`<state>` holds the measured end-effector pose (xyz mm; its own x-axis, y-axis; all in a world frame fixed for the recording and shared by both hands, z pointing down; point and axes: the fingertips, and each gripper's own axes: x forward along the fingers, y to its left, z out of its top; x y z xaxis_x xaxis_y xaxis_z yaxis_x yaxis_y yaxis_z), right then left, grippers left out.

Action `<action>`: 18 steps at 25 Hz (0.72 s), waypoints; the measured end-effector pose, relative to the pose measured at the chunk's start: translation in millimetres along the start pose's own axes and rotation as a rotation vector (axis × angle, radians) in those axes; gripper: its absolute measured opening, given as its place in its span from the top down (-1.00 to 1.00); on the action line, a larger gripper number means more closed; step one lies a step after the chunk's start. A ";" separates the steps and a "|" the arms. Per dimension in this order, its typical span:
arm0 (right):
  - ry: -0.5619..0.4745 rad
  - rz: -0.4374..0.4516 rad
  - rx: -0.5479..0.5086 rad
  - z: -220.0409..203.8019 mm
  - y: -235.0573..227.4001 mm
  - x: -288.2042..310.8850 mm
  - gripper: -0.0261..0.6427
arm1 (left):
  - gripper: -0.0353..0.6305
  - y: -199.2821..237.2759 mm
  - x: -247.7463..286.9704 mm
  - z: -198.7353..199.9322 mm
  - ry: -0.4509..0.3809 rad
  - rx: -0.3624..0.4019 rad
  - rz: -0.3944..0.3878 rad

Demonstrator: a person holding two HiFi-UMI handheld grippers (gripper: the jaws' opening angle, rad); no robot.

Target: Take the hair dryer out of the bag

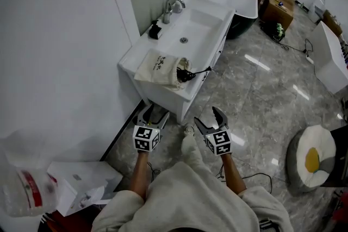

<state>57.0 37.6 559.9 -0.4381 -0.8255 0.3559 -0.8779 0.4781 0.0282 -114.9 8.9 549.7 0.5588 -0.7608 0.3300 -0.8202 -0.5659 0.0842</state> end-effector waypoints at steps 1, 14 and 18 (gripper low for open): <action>0.000 0.004 -0.001 1.5 -3.8 6.2 -0.15 | 0.06 3.0 6.8 1.4 0.004 -0.001 0.001; 0.015 0.055 0.009 28.2 -73.8 105.0 -0.16 | 0.06 40.6 116.4 31.5 0.057 0.006 -0.003; 0.028 0.074 0.011 37.8 -99.1 134.8 -0.15 | 0.06 52.5 151.9 40.0 0.084 0.001 0.002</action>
<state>77.6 -132.4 569.8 -0.4967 -0.7791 0.3825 -0.8453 0.5341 -0.0097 -68.1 -149.1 566.6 0.5447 -0.7328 0.4079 -0.8213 -0.5646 0.0824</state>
